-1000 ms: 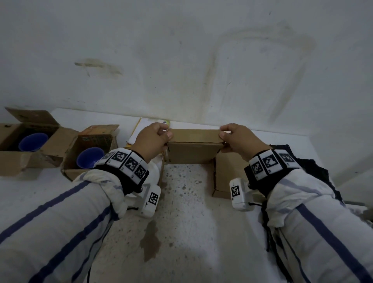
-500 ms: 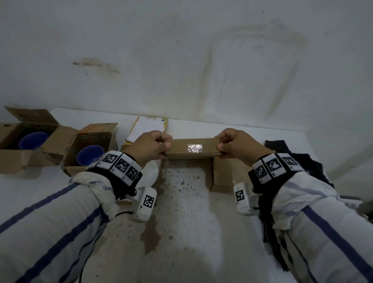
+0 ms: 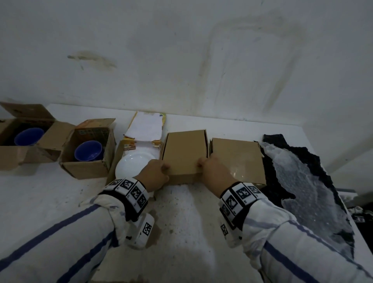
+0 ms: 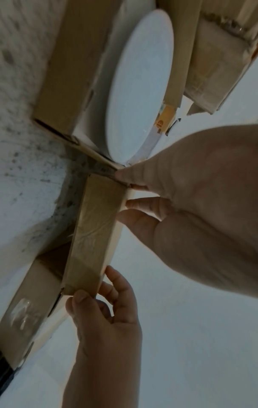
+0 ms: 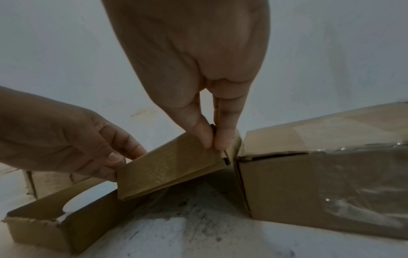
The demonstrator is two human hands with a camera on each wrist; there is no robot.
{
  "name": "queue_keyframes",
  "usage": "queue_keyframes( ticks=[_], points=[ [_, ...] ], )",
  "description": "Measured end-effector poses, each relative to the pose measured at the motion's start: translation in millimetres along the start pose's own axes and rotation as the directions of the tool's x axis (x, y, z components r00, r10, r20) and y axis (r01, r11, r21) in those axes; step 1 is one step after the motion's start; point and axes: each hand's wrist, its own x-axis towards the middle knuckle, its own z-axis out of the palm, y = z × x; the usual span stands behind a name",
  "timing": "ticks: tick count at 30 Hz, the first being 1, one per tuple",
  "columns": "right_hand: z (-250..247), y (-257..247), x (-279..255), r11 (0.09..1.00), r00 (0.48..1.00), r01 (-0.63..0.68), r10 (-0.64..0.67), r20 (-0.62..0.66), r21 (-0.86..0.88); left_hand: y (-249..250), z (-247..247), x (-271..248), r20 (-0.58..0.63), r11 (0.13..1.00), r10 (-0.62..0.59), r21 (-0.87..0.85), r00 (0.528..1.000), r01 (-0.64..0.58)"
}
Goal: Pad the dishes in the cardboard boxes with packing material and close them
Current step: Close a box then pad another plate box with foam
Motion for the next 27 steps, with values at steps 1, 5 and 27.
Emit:
queue_keyframes(
  ticks=[1, 5, 27],
  points=[
    [1, -1, 0, 1.0, 1.0, 0.006, -0.006, -0.001, -0.004, -2, 2, 0, -0.006, 1.0, -0.001, 0.0, 1.0, 0.001],
    [2, 0, 1, 1.0, 1.0, -0.004, 0.004, 0.013, -0.028, -3, 4, 3, -0.105, 1.0, 0.014, 0.006, 0.994, -0.013],
    [-33, 61, 0, 0.942, 0.978, -0.194, 0.209, -0.025, 0.273, 70, 11, -3, 0.094, 0.941, 0.304, 0.129, 0.948, -0.314]
  ],
)
